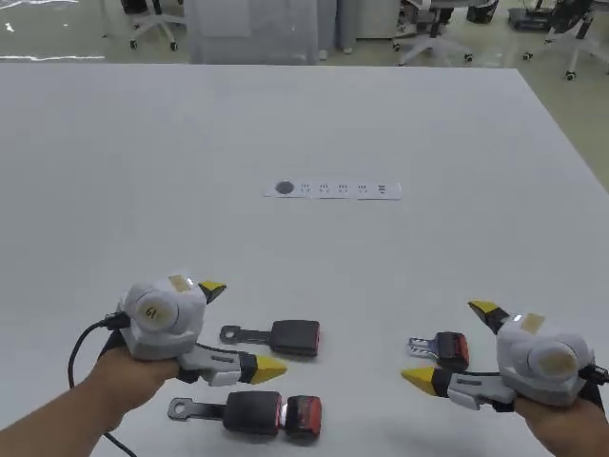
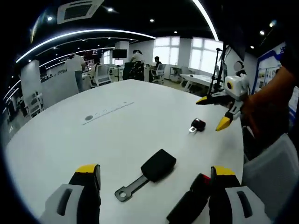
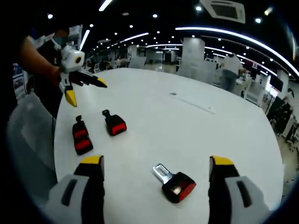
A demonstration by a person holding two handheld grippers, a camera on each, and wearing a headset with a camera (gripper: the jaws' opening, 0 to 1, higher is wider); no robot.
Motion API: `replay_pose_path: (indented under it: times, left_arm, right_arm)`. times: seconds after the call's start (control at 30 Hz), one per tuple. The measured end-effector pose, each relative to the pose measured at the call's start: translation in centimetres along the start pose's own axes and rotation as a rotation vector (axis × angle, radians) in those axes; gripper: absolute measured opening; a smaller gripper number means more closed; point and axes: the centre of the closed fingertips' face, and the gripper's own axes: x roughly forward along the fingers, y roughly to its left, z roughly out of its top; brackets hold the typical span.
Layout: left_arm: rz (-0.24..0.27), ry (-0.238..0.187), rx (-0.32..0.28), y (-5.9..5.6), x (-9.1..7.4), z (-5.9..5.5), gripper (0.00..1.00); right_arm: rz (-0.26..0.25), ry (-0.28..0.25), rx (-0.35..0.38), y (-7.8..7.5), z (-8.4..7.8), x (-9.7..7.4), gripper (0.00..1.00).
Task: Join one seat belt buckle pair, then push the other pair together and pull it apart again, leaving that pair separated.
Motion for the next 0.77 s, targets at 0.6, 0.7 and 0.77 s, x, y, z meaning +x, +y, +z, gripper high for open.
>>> replay_pose_path:
  times: [0.6,0.7,0.77]
  left_arm:
    - [0.09,-0.021,0.005,0.0,-7.3,-4.0,1.0]
    - [0.094,-0.025,0.004,0.0,-7.7,-4.5,1.0]
    - [0.099,-0.025,-0.005,-0.1,-7.9,-4.9,1.0]
  right_arm:
    - [-0.004,0.012,-0.053,4.3,-1.1,-2.1,0.96]
    - [-0.001,0.013,-0.046,4.7,-1.4,-2.6,0.96]
    - [-0.006,0.018,-0.05,4.8,-1.7,-2.9,0.96]
